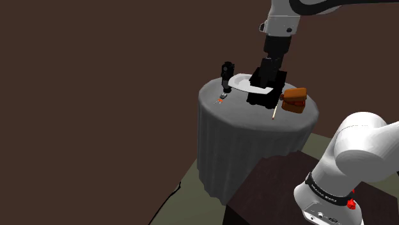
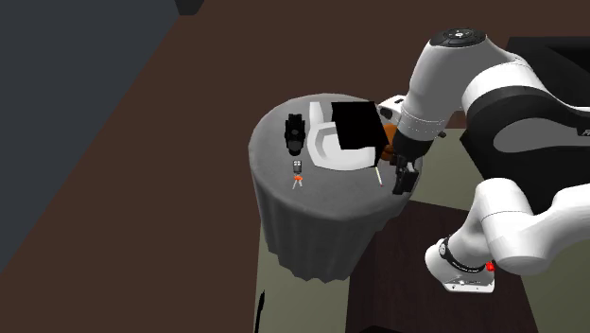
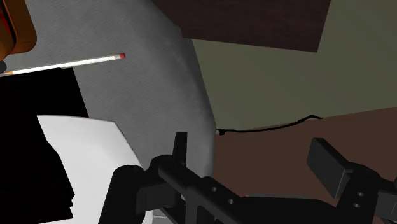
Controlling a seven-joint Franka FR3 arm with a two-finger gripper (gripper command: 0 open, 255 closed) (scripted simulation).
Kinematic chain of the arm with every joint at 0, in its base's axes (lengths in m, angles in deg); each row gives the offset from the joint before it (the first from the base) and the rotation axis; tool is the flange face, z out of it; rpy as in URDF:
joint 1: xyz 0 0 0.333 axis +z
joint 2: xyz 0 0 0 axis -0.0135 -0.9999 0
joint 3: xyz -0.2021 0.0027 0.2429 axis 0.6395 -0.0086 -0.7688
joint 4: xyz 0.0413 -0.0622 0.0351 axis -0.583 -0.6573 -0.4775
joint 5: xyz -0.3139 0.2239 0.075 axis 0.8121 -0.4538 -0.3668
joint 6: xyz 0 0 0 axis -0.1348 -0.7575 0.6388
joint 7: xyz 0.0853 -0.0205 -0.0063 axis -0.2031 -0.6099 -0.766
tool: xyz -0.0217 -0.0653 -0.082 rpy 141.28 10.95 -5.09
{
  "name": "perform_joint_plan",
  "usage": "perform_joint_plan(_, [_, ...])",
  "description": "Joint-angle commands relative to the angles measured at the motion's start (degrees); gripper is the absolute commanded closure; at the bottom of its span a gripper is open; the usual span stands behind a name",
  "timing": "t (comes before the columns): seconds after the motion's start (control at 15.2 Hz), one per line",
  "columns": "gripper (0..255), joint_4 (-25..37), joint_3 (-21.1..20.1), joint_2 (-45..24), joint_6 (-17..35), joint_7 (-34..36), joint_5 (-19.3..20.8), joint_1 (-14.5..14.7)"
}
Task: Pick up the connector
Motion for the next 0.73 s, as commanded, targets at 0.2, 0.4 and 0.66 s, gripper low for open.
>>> perform_joint_plan(0.2, [0,-2.60,1.86,-1.20,7.51,-3.02,2.64,-0.73])
perform_joint_plan(0.4, [0,-4.46,3.88,-3.24,15.25,-5.86,5.00,-1.43])
perform_joint_plan(0.66, [0,-5.70,6.79,-7.21,25.75,-9.46,7.60,-2.15])
